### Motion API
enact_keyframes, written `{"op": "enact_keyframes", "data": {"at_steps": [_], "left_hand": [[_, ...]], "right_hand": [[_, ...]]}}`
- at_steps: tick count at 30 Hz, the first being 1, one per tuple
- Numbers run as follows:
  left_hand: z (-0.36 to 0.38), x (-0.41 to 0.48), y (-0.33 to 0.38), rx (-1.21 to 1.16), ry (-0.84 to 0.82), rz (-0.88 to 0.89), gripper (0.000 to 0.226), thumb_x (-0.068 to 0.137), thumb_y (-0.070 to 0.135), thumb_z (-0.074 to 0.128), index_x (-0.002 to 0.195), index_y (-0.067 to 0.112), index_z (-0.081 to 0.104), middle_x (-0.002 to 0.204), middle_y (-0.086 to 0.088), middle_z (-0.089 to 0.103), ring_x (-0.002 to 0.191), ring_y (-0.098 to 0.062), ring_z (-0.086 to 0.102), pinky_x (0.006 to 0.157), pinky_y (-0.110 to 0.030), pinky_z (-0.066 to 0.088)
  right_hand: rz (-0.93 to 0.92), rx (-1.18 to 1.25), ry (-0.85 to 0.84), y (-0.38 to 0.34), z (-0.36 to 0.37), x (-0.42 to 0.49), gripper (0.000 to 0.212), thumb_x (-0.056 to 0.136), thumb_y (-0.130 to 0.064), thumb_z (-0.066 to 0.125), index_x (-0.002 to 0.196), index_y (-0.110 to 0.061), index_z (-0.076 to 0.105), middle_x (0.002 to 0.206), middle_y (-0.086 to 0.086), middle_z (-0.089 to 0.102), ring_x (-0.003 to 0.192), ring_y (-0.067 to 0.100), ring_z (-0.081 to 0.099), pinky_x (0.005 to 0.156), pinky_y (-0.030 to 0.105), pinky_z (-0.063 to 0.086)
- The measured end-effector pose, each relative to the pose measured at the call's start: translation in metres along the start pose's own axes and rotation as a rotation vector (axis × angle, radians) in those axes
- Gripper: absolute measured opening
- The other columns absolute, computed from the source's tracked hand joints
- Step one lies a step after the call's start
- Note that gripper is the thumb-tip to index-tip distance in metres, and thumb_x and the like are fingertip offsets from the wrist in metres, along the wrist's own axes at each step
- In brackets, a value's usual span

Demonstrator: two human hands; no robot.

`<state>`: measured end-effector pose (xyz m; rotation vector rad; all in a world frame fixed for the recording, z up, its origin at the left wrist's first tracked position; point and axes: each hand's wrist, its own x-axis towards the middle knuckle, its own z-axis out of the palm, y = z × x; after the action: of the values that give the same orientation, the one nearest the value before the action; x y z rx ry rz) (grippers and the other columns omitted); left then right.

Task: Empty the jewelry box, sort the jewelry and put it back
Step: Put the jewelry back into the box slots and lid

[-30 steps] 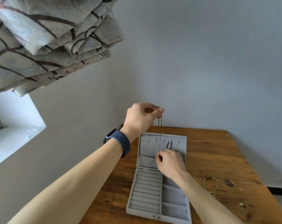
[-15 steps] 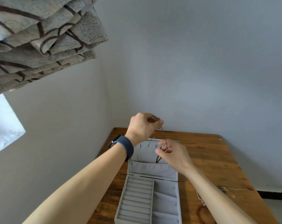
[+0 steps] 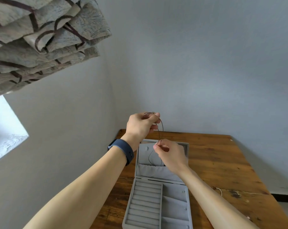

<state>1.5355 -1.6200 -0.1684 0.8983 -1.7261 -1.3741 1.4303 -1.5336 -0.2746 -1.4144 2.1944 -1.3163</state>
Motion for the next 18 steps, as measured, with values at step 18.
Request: {"op": "enact_keyframes", "data": {"at_steps": [18], "left_hand": [[-0.025, -0.009, -0.046, 0.370, 0.136, 0.183, 0.029, 0.091, 0.048, 0.067, 0.096, 0.021, 0.077, 0.072, 0.013, 0.069, 0.073, -0.001, 0.064, 0.062, -0.005, 0.042]], "right_hand": [[-0.207, -0.545, -0.023, 0.030, 0.015, -0.017, 0.022, 0.098, -0.022, 0.054, 0.093, -0.014, 0.074, 0.090, 0.004, 0.069, 0.089, 0.025, 0.062, 0.074, 0.030, 0.049]]}}
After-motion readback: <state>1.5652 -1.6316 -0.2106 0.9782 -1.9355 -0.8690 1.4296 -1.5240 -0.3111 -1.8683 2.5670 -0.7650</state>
